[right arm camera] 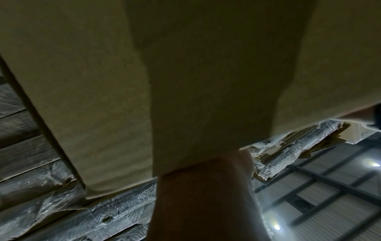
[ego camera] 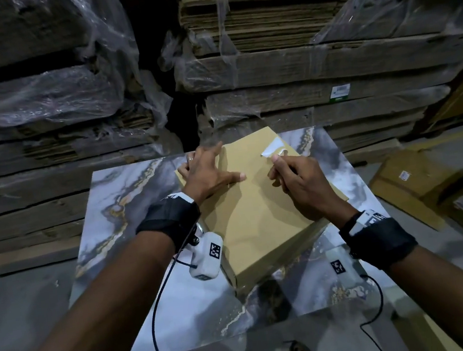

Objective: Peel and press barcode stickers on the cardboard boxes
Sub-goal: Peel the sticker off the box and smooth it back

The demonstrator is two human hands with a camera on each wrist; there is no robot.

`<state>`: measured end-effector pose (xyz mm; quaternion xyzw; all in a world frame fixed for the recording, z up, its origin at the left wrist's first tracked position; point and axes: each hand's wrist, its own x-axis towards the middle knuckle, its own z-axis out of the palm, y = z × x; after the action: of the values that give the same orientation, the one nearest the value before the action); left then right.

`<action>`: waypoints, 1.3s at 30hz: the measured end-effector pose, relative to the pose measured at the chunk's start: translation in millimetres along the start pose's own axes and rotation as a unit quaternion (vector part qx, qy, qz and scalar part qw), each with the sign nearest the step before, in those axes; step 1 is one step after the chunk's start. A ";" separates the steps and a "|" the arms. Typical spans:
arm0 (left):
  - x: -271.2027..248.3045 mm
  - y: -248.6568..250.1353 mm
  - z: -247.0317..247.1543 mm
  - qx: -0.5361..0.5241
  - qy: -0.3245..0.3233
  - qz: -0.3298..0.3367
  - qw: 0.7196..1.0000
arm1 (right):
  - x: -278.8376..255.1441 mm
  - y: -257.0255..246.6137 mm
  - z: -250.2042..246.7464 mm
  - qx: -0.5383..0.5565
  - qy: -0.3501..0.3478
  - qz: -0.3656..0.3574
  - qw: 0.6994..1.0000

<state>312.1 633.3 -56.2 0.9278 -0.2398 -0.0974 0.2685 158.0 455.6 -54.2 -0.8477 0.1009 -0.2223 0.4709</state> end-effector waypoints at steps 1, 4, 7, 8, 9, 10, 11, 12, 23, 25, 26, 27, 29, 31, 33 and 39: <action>1.1 -0.6 -0.5 -0.003 -0.001 -0.001 1.000 | -0.4 -0.6 0.0 0.001 0.003 0.001 1.000; 2.9 -0.5 -6.6 -0.002 -0.035 0.005 0.999 | -2.1 -1.7 -0.1 0.012 0.005 0.007 1.000; 5.8 -2.2 -14.2 -0.012 -0.081 0.013 0.997 | -2.6 -1.8 -1.0 0.027 0.002 0.018 0.999; 6.1 -2.7 -16.4 -0.020 -0.094 0.016 0.995 | -2.8 -2.1 -1.6 0.035 0.001 0.021 0.999; 6.8 -3.9 -17.3 -0.022 -0.105 0.019 0.994 | -2.9 -2.4 -2.0 0.039 -0.001 0.022 0.999; 6.4 -4.4 -19.0 -0.018 -0.117 0.020 0.993 | -3.1 -2.9 -2.0 0.040 -0.003 0.023 0.999; 6.9 -6.2 -18.9 -0.017 -0.127 0.019 0.992 | -3.3 -3.4 -2.0 0.039 -0.004 0.024 0.999; 7.2 -7.8 -19.2 -0.018 -0.137 0.016 0.990 | -3.3 -3.6 -1.6 0.040 -0.005 0.025 0.999; 4.8 -2.9 -3.3 0.002 -0.044 0.010 0.999 | -3.0 -5.2 -1.0 0.005 -0.013 0.022 1.000; 3.8 -2.7 -1.4 0.008 -0.034 0.013 0.999 | -2.2 -4.7 -0.5 -0.002 -0.014 0.020 1.000; 2.7 -2.2 -0.4 0.012 -0.028 0.012 0.999 | -2.2 -4.4 -0.2 -0.003 -0.014 0.018 1.000; 2.4 -1.6 0.2 0.014 -0.022 0.011 1.000 | -1.9 -4.2 -0.2 -0.003 -0.015 0.017 1.000; 1.9 -1.1 1.4 0.018 -0.014 0.011 1.000 | -2.3 -4.5 -0.9 -0.004 -0.014 0.018 1.000; 1.0 -1.0 2.6 0.023 -0.010 0.007 1.000 | -2.7 -4.5 -0.2 0.002 -0.014 0.019 1.000; 0.8 1.8 2.1 0.034 -0.013 0.006 0.999 | -2.0 -3.5 0.6 0.016 -0.011 0.021 1.000; 11.2 -3.6 -13.4 0.009 -0.114 -0.001 0.993 | -3.7 -5.4 -0.1 0.039 -0.004 0.026 0.999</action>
<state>327.4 636.5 -47.6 0.9133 -0.2690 -0.2003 0.2313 154.5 459.9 -50.7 -0.8269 0.1118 -0.2105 0.5093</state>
